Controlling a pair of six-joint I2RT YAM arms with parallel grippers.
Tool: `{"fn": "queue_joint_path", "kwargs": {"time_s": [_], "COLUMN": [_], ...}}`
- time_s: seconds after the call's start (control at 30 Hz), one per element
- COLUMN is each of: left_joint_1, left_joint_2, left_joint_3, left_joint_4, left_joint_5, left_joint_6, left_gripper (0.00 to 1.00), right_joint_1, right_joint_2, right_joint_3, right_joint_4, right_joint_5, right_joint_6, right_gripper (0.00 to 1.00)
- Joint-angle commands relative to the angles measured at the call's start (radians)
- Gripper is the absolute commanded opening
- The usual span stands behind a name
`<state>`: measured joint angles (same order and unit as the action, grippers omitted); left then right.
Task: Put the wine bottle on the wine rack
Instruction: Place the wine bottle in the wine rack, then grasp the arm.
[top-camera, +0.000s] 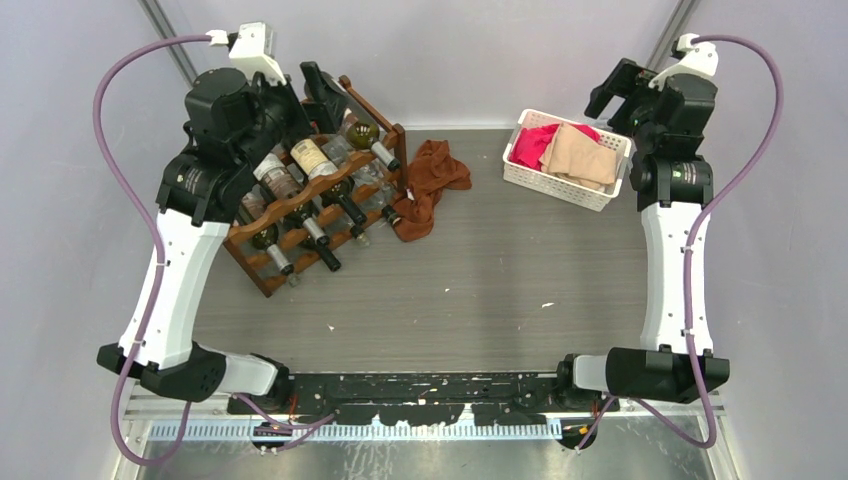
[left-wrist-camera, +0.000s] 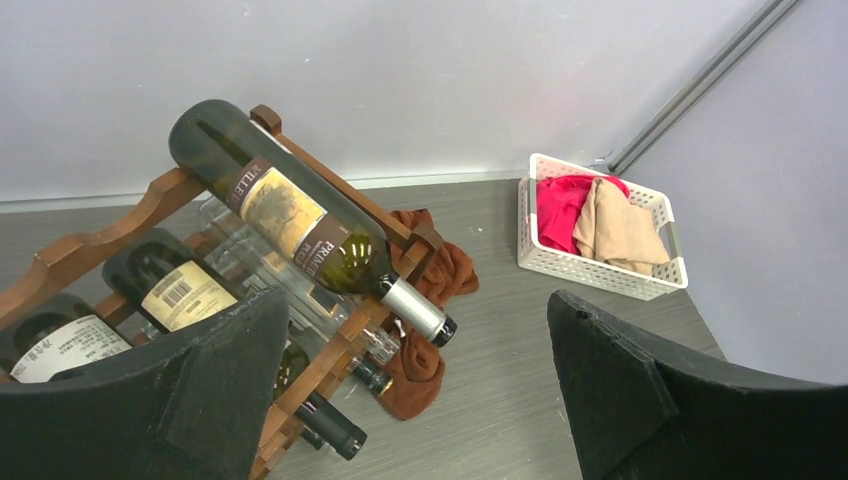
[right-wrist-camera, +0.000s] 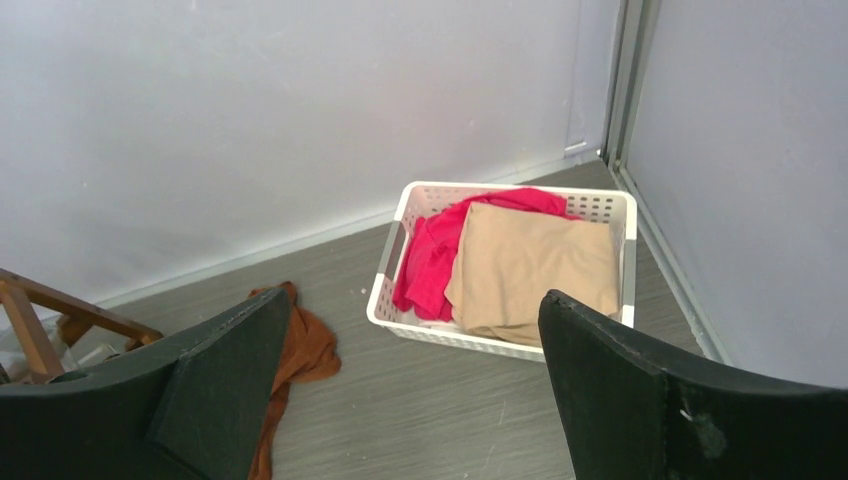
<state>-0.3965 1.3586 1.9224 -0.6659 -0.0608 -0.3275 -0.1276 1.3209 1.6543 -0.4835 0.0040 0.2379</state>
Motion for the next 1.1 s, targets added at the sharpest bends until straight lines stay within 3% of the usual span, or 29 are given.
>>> {"fn": "queue_joint_path", "kwargs": {"time_s": [0.0, 0.57, 1.07], "left_joint_1": [0.01, 0.018, 0.018], "left_joint_2": [0.007, -0.155, -0.168], "left_joint_3": [0.036, -0.113, -0.104], "left_joint_4": [0.01, 0.002, -0.001], "left_joint_5": [0.036, 0.017, 0.031], "left_joint_6": [0.011, -0.027, -0.019], "left_gripper": [1.0, 1.0, 1.0], "right_joint_1": [0.002, 0.002, 0.003], "right_joint_2": [-0.024, -0.053, -0.102], "right_joint_3": [0.057, 0.012, -0.014], "right_joint_4": [0.017, 0.031, 0.03], "right_joint_5": [0.024, -0.064, -0.056], "right_joint_6": [0.001, 0.055, 0.033], "right_gripper": [1.0, 1.0, 1.0]}}
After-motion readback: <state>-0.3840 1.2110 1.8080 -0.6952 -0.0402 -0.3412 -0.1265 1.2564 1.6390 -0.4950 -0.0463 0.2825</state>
